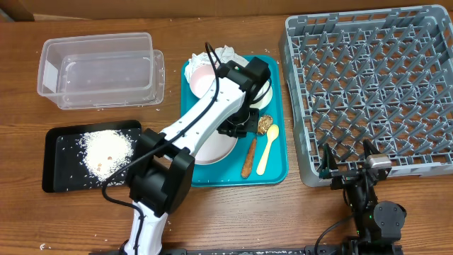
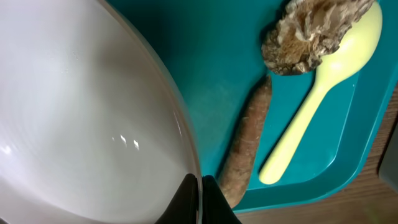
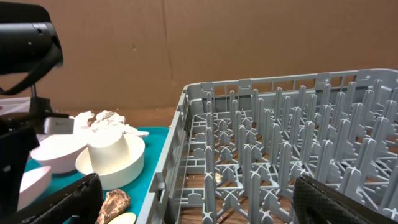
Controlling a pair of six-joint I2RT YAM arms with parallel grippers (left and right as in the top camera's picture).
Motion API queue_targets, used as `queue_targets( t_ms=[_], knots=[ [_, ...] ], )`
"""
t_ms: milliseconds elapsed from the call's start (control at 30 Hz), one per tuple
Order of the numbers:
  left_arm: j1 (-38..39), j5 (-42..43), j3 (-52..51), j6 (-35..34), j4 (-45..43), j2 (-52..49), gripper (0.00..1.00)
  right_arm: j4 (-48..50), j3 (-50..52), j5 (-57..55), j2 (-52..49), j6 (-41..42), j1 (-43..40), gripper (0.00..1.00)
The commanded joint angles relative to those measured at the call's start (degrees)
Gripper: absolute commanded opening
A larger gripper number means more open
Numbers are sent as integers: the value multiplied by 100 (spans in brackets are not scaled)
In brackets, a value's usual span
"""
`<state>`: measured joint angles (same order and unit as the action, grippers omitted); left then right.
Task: Sort waste into correct bins and load items into the dishwasher
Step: 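Carry the emptied plate back and set it on the teal tray, then release the plate and raise the left gripper away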
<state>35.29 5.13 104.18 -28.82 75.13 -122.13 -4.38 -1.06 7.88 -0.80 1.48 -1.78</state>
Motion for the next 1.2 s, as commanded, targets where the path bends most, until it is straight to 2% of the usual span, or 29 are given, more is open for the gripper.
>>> queue_targets(
  t_ms=[0,133,400,767,1000,1167],
  knots=[
    [74,223,-24,-83,7,-114,4,24,59,-55,57,-2,0,100],
    [74,223,-22,-33,20,-109,12,24,59,-55,57,-2,0,100],
    [68,223,-11,11,105,-109,18,24,59,-55,57,-2,0,100],
    [66,153,811,116,866,-107,17,24,59,-55,55,0,0,100],
    [63,125,946,203,1016,-107,17,24,59,-55,57,-2,0,100],
    [-17,-420,1510,181,1303,-85,16,24,59,-55,57,-2,0,100]
  ],
)
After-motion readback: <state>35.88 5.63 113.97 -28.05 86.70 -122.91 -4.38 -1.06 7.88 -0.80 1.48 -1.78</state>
